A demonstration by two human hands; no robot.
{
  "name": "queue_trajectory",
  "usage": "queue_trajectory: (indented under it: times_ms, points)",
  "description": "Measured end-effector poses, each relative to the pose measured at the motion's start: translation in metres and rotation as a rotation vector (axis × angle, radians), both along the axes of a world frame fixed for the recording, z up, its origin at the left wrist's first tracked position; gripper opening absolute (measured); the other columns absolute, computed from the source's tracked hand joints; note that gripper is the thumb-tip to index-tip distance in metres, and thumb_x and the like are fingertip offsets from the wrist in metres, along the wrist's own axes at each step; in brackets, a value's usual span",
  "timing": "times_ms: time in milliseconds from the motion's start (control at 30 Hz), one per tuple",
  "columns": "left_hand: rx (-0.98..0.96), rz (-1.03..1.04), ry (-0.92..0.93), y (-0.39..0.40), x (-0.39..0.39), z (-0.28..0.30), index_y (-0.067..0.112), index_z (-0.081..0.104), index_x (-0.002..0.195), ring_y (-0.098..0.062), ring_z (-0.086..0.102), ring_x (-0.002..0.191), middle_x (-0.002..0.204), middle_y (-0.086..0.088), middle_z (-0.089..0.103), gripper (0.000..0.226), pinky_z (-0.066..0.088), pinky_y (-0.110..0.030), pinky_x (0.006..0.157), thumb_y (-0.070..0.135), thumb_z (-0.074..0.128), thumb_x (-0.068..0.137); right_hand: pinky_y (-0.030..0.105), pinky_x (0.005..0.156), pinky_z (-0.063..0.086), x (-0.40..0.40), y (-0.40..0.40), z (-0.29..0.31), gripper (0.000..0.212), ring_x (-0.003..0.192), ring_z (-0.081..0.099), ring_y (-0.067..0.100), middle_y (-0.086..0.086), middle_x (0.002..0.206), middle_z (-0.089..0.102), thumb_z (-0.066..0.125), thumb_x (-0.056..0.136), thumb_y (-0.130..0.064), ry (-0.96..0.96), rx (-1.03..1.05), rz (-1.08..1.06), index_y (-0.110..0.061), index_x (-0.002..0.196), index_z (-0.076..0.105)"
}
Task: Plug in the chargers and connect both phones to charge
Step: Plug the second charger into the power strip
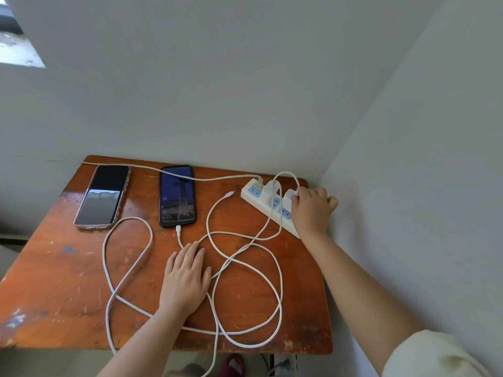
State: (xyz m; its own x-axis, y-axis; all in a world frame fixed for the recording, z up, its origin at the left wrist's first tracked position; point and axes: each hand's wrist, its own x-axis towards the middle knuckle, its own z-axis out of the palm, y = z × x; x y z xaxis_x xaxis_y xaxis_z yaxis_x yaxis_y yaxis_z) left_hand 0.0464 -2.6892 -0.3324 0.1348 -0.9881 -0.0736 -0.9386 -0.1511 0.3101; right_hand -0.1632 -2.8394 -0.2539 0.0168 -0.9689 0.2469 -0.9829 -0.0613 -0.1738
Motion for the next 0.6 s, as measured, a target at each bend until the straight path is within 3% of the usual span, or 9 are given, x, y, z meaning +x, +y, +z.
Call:
queue_trajectory:
  times_ms: [300,400,500,600]
  points:
    - [0.039,0.004,-0.015,-0.001,-0.002,0.004,0.021,0.021,0.141,-0.017,0.008,0.142,0.153,-0.001,0.017,0.051,-0.001,-0.035,0.114,0.041,0.026,0.095,0.038,0.082,0.049,-0.004,0.003,-0.006,0.036,0.106,0.057,0.032,0.021,0.117,0.062,0.044,0.096,-0.017,-0.157,0.022,0.014,-0.001,0.128,0.045]
    - [0.046,0.005,-0.022,-0.001,-0.001,0.004,0.022,0.02,0.141,-0.017,0.008,0.142,0.154,0.0,0.016,0.051,-0.002,-0.034,0.114,0.042,0.026,0.095,0.037,0.075,0.053,-0.007,0.008,-0.004,0.033,0.102,0.06,0.032,0.022,0.112,0.063,0.051,0.092,-0.015,-0.244,0.025,0.006,0.0,0.122,0.047]
    - [0.045,0.006,-0.023,0.0,0.0,0.003,0.022,0.021,0.141,-0.017,0.008,0.142,0.154,0.0,0.016,0.051,-0.001,-0.035,0.114,0.042,0.026,0.094,0.043,0.077,0.055,-0.006,0.018,-0.003,0.037,0.102,0.059,0.035,0.024,0.111,0.062,0.067,0.082,-0.012,-0.106,0.066,0.114,0.001,0.113,0.053]
    - [0.045,0.006,-0.019,0.0,0.0,0.002,0.022,0.021,0.141,-0.017,0.008,0.142,0.154,-0.001,0.017,0.051,-0.002,-0.034,0.114,0.042,0.026,0.094,0.045,0.094,0.042,-0.001,0.025,-0.008,0.055,0.12,0.042,0.036,0.024,0.13,0.048,0.067,0.082,-0.012,0.104,0.15,0.17,-0.005,0.131,0.042]
